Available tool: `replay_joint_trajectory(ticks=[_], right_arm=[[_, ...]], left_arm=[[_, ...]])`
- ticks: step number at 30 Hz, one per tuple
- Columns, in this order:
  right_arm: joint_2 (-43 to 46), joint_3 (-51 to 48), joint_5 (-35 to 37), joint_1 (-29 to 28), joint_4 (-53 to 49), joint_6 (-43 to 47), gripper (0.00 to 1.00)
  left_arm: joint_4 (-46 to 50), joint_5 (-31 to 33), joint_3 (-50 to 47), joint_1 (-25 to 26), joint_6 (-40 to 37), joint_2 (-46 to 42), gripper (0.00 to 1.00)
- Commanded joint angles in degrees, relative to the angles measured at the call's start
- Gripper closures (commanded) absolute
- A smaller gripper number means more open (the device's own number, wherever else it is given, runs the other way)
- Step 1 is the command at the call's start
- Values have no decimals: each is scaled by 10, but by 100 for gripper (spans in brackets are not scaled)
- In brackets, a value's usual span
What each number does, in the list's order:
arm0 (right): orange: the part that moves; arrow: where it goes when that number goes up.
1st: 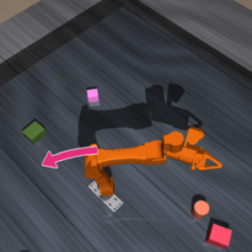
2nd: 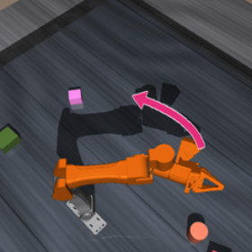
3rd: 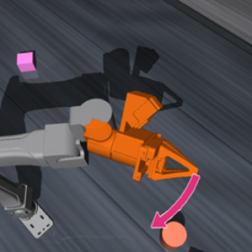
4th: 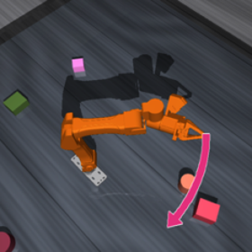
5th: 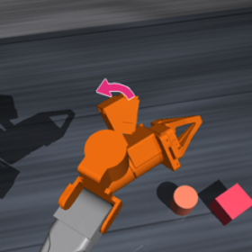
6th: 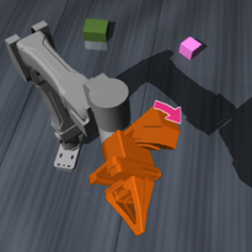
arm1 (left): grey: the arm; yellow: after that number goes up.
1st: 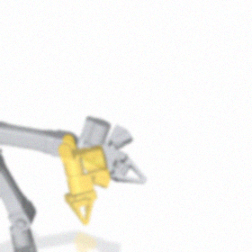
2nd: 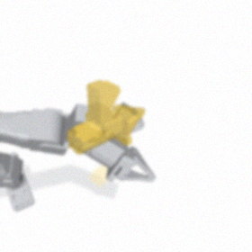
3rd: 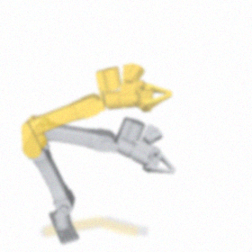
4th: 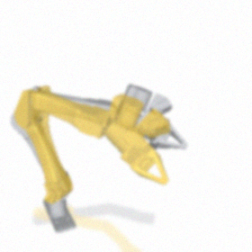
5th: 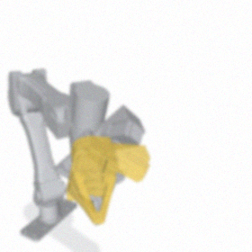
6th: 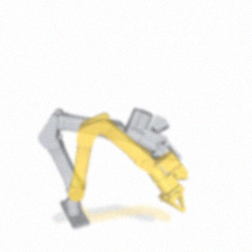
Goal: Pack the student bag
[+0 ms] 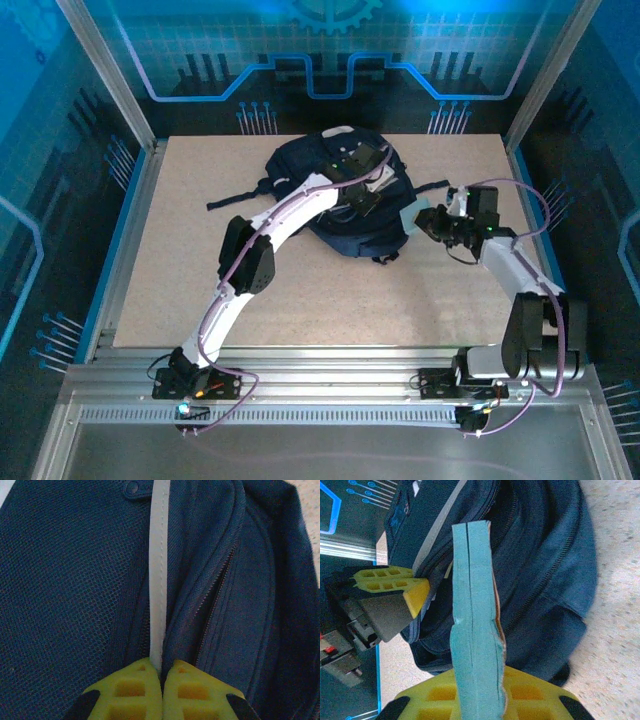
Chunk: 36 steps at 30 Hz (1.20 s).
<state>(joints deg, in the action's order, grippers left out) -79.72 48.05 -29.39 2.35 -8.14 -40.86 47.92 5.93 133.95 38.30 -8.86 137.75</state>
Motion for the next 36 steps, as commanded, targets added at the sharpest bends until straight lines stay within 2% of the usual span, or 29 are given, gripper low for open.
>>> replay_joint_trajectory(ticks=[1, 5, 10, 16, 24, 26, 27, 30, 34, 36], right_arm=[[-26, 20, -8, -26, 94, -61, 99], [-65, 42, -4, -67, 156, -110, 98], [-115, 56, 22, -100, 232, -160, 98], [-192, 71, 49, -126, 399, -269, 97], [-283, 131, 111, -183, 441, -361, 91], [-302, 148, 115, -189, 415, -375, 91], [-311, 153, 112, -191, 402, -379, 88], [-311, 140, 114, -189, 388, -377, 72], [-266, 118, 120, -176, 323, -330, 42], [-238, 113, 124, -170, 283, -303, 38]], left_arm=[[9, -88, 50, -13, 73, -36, 100], [-8, -163, 61, -36, 164, -48, 100], [-38, -182, 57, -37, 191, -63, 100], [-60, -199, 57, -39, 231, -66, 100], [-97, -215, 57, -41, 267, -79, 100], [-101, -214, 56, -41, 269, -81, 100], [-104, -214, 56, -43, 271, -82, 100], [-110, -216, 57, -50, 280, -82, 100], [-128, -221, 52, -63, 303, -82, 100], [-138, -228, 49, -69, 313, -83, 100]])
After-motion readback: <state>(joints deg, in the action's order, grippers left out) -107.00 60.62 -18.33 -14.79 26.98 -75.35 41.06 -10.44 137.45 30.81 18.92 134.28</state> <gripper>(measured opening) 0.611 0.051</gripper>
